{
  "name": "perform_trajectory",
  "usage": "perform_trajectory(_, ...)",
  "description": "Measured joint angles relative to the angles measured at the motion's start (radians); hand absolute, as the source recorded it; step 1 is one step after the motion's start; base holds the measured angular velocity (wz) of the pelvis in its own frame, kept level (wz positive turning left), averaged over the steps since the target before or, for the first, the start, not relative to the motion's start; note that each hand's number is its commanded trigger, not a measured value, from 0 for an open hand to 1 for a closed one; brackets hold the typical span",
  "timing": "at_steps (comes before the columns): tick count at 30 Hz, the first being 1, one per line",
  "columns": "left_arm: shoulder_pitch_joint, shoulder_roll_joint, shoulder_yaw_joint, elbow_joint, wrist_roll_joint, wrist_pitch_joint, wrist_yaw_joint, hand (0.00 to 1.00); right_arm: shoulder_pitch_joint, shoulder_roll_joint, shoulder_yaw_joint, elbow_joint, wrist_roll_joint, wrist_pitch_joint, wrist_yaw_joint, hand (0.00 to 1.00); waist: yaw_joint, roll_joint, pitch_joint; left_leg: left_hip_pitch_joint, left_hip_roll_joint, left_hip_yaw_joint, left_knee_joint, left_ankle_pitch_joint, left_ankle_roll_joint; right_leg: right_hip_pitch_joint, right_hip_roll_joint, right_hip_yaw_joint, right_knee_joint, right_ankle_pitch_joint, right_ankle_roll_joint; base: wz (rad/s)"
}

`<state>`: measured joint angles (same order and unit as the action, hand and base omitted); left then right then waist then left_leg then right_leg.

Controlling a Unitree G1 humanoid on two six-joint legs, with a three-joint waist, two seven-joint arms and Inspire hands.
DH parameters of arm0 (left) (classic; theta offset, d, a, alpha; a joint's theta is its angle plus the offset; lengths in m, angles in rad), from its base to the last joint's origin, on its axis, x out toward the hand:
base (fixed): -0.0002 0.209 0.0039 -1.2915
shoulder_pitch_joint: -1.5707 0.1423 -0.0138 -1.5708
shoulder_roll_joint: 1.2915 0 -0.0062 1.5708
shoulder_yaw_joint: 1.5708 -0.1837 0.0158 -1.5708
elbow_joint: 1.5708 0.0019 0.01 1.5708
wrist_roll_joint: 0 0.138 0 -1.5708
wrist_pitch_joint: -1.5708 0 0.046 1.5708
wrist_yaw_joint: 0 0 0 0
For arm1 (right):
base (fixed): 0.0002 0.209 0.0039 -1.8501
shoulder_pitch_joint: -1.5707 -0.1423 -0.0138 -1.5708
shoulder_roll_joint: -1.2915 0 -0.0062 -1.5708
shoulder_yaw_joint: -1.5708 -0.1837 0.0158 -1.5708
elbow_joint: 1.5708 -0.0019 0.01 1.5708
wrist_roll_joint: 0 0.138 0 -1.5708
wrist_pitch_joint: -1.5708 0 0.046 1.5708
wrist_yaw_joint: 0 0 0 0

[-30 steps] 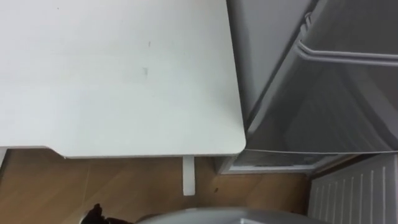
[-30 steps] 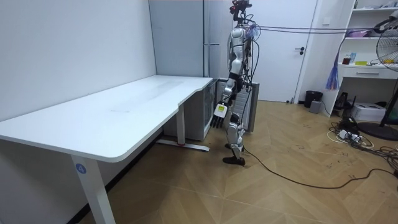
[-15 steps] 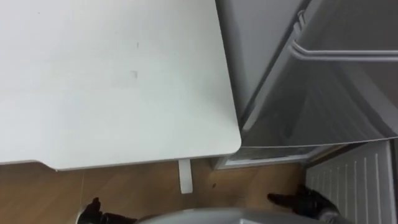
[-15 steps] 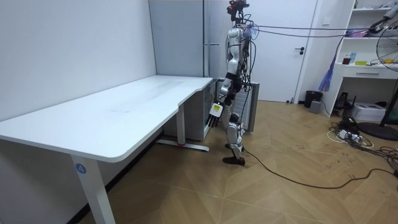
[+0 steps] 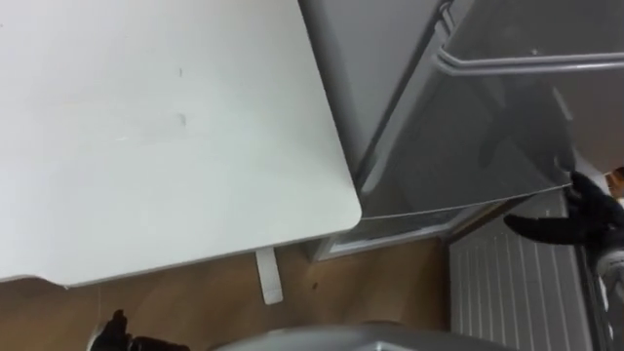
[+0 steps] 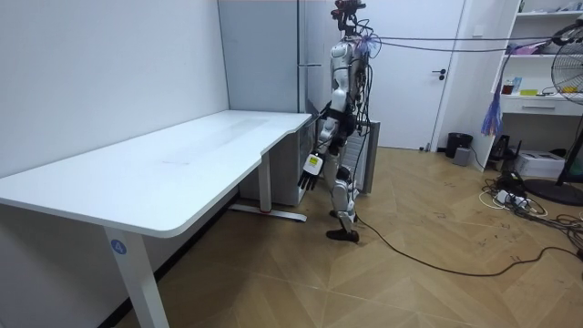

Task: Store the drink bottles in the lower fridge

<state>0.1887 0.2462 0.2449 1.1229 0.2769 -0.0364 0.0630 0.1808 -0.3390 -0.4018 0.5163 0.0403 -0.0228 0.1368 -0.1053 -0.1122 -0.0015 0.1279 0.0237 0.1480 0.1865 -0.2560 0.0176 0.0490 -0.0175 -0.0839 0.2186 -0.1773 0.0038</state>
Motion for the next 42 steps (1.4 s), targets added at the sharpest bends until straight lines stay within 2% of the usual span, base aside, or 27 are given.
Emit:
perform_trajectory(4, 0.016, 0.0, 0.019, -0.001, 0.0, 0.001, 0.005, 0.0, -0.003, -0.015, -0.031, -0.051, 0.001, -0.006, -0.029, 0.0, 0.006, 0.003, 0.0008, 0.024, 0.005, 0.048, -0.007, -0.003, 0.005, -0.013, 0.001, 0.029, 0.032, 0.0, 0.0, -0.33)
perform_trajectory(6, 0.023, -0.003, 0.027, -0.003, -0.001, 0.001, 0.016, 0.0, -0.005, -0.015, -0.033, -0.08, 0.013, -0.01, -0.048, 0.0, 0.009, -0.002, -0.0013, 0.025, 0.006, 0.074, -0.006, -0.006, 0.009, -0.032, 0.001, 0.027, 0.049, 0.0, 0.0, -0.34)
perform_trajectory(11, 0.041, -0.003, 0.028, -0.004, 0.0, 0.002, 0.021, 0.0, -0.005, -0.015, -0.034, -0.09, 0.017, -0.007, -0.091, 0.0, 0.022, 0.0, -0.0025, 0.026, 0.006, 0.113, 0.003, -0.016, 0.018, -0.048, -0.006, 0.024, 0.078, 0.001, 0.002, -0.24)
perform_trajectory(13, 0.046, -0.002, 0.026, -0.004, -0.001, 0.006, 0.021, 0.0, -0.005, -0.015, -0.034, -0.09, 0.019, 0.0, -0.094, 0.0, 0.025, 0.002, -0.0019, 0.025, 0.004, 0.118, 0.009, -0.018, 0.022, -0.053, -0.012, 0.012, 0.091, 0.002, 0.003, -0.1)
perform_trajectory(15, 0.049, -0.003, 0.022, -0.004, -0.001, 0.022, 0.021, 0.0, -0.005, -0.015, -0.033, -0.09, 0.054, 0.016, -0.101, 0.0, 0.025, 0.005, -0.0018, 0.024, 0.0, 0.119, 0.013, -0.019, 0.027, -0.054, -0.026, -0.03, 0.1, 0.002, 0.004, 0.0)
perform_trajectory(18, 0.055, -0.002, 0.023, -0.004, -0.001, 0.041, 0.022, 0.0, -0.007, -0.015, -0.033, -0.09, 0.079, 0.039, -0.11, 0.0, 0.027, 0.006, -0.0017, 0.024, -0.004, 0.124, 0.013, -0.019, 0.032, -0.062, -0.035, -0.054, 0.109, 0.003, 0.005, -0.01)
perform_trajectory(21, 0.063, -0.002, 0.024, -0.004, -0.001, 0.055, 0.029, 0.0, -0.011, -0.015, -0.033, -0.089, 0.094, 0.047, -0.135, 0.0, 0.026, 0.008, -0.0014, 0.024, -0.004, 0.127, 0.014, -0.02, 0.033, -0.066, -0.035, -0.055, 0.109, 0.004, 0.007, -0.04)
perform_trajectory(27, 0.073, -0.004, 0.027, -0.037, 0.0, 0.059, 0.046, 0.0, -0.026, -0.02, -0.033, -0.074, 0.117, 0.046, -0.153, 0.0, 0.023, 0.003, 0.0012, 0.035, 0.0, 0.144, 0.001, -0.019, 0.031, -0.061, -0.029, -0.054, 0.096, 0.004, 0.007, -0.07)
perform_trajectory(31, 0.075, -0.006, 0.036, -0.046, 0.0, 0.06, 0.058, 0.0, -0.041, -0.032, -0.051, -0.044, 0.11, 0.046, -0.164, 0.0, 0.017, 0.002, -0.0016, 0.041, 0.003, 0.159, -0.012, -0.018, 0.03, -0.06, -0.024, -0.05, 0.087, 0.004, 0.006, -0.11)
perform_trajectory(34, 0.088, -0.006, 0.038, -0.085, -0.001, 0.061, 0.058, 0.0, -0.043, -0.043, -0.059, -0.033, 0.112, 0.046, -0.171, 0.0, 0.012, 0.004, -0.0034, 0.047, 0.004, 0.167, -0.019, -0.015, 0.025, -0.055, -0.018, -0.047, 0.07, 0.006, 0.005, -0.05)
perform_trajectory(35, 0.093, -0.006, 0.04, -0.098, -0.001, 0.063, 0.057, 0.0, -0.045, -0.047, -0.059, -0.025, 0.111, 0.046, -0.172, 0.0, 0.012, 0.006, -0.0001, 0.05, 0.006, 0.166, -0.019, -0.014, 0.024, -0.049, -0.016, -0.051, 0.069, 0.007, 0.005, 0.0)
perform_trajectory(42, 0.092, -0.007, 0.039, -0.159, 0.0, 0.082, 0.057, 0.0, -0.089, -0.091, -0.06, 0.023, 0.142, 0.046, -0.214, 0.0, -0.002, 0.004, -0.0007, 0.046, 0.01, 0.166, -0.024, -0.013, 0.021, -0.045, -0.013, -0.064, 0.056, 0.008, 0.002, 0.02)
